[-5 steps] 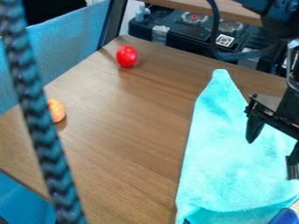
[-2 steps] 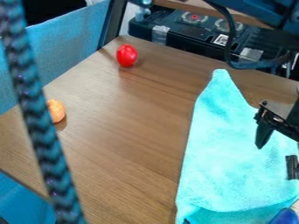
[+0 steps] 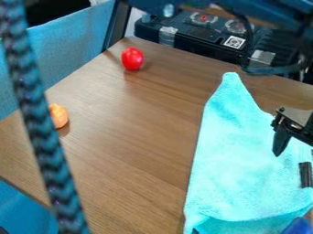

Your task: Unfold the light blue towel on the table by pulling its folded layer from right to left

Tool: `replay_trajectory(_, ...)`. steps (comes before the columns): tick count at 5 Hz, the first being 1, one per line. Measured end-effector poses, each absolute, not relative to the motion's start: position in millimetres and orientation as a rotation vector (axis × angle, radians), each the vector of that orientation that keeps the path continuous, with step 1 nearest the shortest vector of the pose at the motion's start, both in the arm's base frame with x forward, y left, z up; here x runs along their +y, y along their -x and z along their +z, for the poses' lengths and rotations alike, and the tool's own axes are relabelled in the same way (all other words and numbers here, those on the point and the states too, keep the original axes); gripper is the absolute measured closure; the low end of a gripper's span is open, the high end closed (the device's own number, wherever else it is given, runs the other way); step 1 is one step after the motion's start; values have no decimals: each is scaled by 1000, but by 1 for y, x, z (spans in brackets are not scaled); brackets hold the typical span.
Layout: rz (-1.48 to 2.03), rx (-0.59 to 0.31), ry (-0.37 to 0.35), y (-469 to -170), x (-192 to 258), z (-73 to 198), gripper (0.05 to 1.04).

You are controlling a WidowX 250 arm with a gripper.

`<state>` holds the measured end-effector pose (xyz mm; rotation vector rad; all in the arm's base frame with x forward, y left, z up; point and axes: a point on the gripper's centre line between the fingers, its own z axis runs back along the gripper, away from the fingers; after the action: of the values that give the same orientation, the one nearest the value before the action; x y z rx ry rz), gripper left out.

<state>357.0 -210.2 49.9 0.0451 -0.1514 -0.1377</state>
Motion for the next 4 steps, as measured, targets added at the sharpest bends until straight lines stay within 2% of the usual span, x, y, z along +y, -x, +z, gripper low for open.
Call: replay_trajectory(4,-148,-130,-79,-359,-216,28,85)
